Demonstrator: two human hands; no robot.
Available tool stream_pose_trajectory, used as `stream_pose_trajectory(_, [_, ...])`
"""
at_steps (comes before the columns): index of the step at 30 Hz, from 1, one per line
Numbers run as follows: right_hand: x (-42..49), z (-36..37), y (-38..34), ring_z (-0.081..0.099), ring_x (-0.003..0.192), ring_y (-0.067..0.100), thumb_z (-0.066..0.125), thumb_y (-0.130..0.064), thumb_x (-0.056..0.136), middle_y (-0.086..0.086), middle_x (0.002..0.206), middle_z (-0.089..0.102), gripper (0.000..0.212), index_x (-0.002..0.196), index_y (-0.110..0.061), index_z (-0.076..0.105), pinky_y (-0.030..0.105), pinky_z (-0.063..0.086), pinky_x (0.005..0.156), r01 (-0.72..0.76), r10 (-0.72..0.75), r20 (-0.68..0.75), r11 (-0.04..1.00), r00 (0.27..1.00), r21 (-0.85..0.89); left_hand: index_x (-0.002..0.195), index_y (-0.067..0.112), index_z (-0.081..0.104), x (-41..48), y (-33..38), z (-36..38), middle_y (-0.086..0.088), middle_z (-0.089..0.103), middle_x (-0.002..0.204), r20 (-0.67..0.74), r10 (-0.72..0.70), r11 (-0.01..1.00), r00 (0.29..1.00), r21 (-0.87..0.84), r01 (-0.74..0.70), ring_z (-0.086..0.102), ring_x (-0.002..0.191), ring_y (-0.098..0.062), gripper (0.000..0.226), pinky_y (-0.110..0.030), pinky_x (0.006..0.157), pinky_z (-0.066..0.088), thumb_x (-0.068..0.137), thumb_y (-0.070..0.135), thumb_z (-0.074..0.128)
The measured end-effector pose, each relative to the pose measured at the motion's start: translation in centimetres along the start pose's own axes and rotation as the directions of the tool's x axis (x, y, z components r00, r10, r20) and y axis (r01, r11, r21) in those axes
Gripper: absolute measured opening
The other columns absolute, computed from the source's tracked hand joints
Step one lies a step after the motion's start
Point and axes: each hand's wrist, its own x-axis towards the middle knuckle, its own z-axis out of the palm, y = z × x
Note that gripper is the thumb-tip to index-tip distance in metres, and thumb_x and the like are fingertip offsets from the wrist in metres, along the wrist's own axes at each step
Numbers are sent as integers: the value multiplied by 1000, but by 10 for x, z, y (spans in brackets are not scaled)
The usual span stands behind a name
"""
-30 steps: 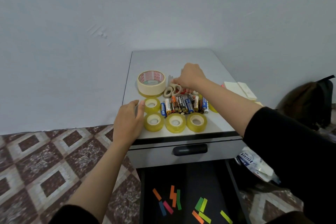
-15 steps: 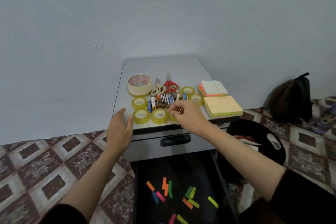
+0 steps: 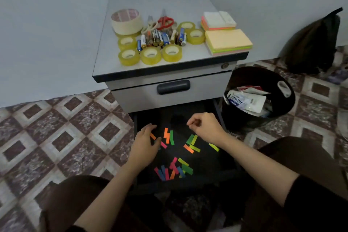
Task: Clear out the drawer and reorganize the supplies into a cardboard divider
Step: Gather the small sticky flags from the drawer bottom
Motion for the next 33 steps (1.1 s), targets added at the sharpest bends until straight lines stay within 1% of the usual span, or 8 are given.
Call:
stream_pose_trajectory(3, [4,8,32,61,82,13,63,-7,85,3,86,67,10,89,-10,72,22,47,76,-82,84,36,994,996,-74,135,10,45,-1,-12,20,-8,47,137,140,-103,995,985,-1,105,44,126,-22,46,-27,102,35,91,17,57])
stream_pose_trajectory(6, [10,15,57,65,91,21,62,-9,84,8,92,71,11,89,-10,73,28,52,82,-191,202,49,966,978,-173,131,8,49,2,-21,33,-10,52,130,245,-145,989,959,7,148,52,116,-23,41,-26,94,41,91,16,56])
stream_pose_trajectory(11, [16,24,83,66,92,25,56,-12,87,9,95,71,18,92,-14,73,33,54,80,-258,276,7,909,961,-326,121,7,58,20,-34,51,-12,57,121,326,-154,988,933,60,142,56,108,-23,31,-23,86,44,91,14,56])
stream_pose_trajectory(16, [17,42,102,63,94,28,53,-11,88,10,101,67,20,98,-13,70,35,53,78,-255,328,104,865,939,-432,114,8,64,41,-49,63,-10,62,117,341,-143,985,929,136,102,58,106,-21,26,-25,89,44,89,12,58])
stream_pose_trajectory(20, [16,58,105,62,95,29,55,-9,87,11,103,65,17,101,-7,65,32,49,70,-274,417,136,775,899,-569,113,15,66,47,-52,82,-3,64,116,388,-72,980,919,197,-7,59,106,-16,24,-26,90,47,90,16,57])
stream_pose_trajectory(24, [20,67,111,56,109,30,59,-8,88,16,122,52,33,120,-2,54,33,48,82,-373,510,50,689,859,-622,116,20,62,47,-38,107,1,58,119,464,55,951,884,246,-188,54,109,-14,26,-30,91,48,91,20,55])
stream_pose_trajectory(27, [20,72,118,55,112,30,60,-8,89,18,130,45,45,130,-1,43,33,48,85,-370,516,46,670,855,-644,122,21,57,45,-34,122,2,51,121,523,121,917,844,267,-297,48,114,-14,30,-29,94,45,91,19,54])
stream_pose_trajectory(33, [19,77,126,59,109,29,58,-5,89,20,134,41,44,129,1,40,30,50,82,-330,487,66,679,871,-655,117,18,55,38,-39,136,2,51,121,502,218,827,837,360,-431,43,117,-16,27,-29,98,34,90,20,55])
